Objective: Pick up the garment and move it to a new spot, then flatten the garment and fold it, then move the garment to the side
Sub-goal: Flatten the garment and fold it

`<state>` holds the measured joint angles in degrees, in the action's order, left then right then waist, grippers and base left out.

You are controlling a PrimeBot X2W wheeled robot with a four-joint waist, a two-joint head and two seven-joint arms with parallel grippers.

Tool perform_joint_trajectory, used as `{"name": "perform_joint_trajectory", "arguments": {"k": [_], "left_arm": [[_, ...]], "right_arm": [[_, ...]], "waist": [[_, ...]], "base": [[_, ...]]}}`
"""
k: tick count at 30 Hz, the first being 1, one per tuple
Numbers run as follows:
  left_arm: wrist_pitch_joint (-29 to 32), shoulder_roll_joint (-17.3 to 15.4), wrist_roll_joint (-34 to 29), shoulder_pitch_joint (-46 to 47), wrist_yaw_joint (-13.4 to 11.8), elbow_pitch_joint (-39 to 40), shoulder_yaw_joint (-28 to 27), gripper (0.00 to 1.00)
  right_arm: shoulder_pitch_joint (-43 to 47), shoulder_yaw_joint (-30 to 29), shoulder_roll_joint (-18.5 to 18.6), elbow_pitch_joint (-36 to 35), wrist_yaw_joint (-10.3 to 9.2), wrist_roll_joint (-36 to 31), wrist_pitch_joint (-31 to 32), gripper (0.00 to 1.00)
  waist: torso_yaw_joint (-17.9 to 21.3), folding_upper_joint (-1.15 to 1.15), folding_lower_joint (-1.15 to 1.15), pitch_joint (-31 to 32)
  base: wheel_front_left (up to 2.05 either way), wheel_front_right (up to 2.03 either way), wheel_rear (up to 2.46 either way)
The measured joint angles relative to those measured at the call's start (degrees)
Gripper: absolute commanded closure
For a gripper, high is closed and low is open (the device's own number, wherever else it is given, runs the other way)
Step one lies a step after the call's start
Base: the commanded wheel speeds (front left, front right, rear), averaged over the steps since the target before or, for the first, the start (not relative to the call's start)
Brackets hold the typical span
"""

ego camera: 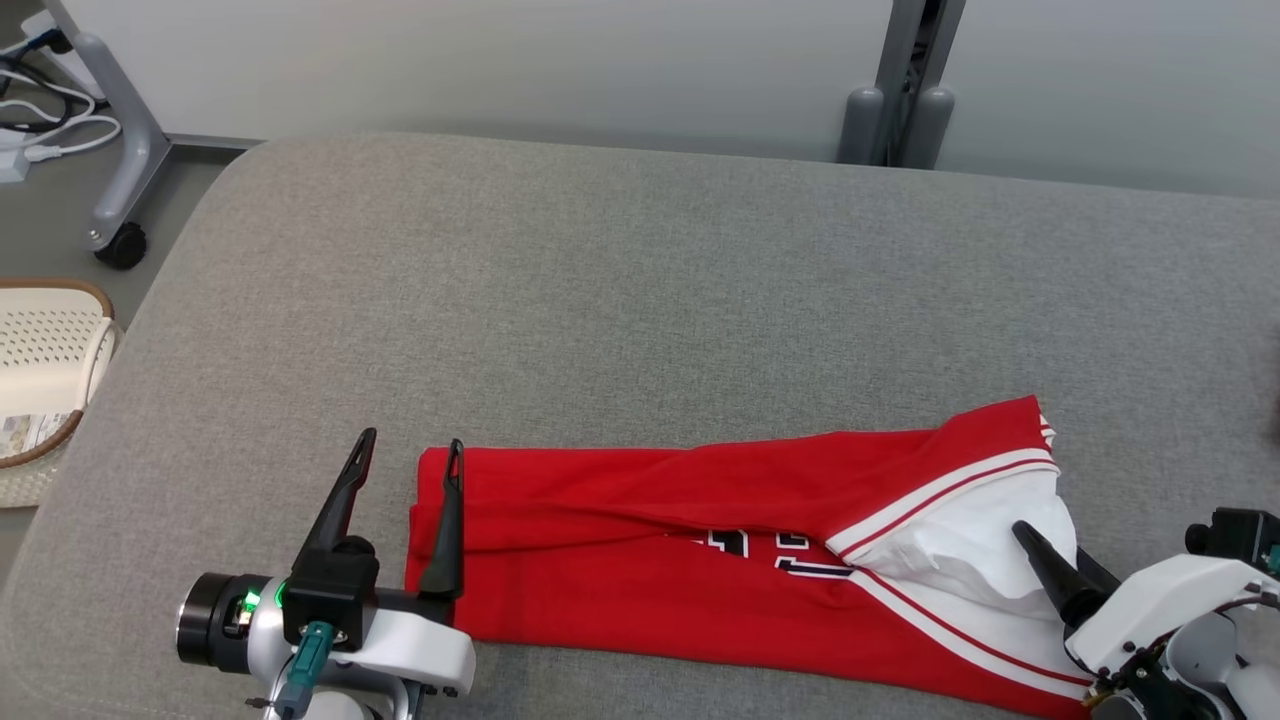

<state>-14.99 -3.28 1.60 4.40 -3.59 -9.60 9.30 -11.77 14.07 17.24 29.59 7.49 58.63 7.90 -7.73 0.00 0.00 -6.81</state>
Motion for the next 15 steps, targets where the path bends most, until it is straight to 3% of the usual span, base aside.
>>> {"name": "perform_joint_trajectory", "arguments": {"k": [15], "left_arm": [[0.0, 0.2, -0.1, 0.9, 0.1, -0.3, 0.2, 0.0]], "right_arm": [[-2.9, 7.2, 0.6, 0.4, 0.02, 5.3, 2.1, 0.0]], "waist": [[-2.2, 0.0, 0.0, -1.5]], "base": [[0.0, 0.0, 0.0]]}}
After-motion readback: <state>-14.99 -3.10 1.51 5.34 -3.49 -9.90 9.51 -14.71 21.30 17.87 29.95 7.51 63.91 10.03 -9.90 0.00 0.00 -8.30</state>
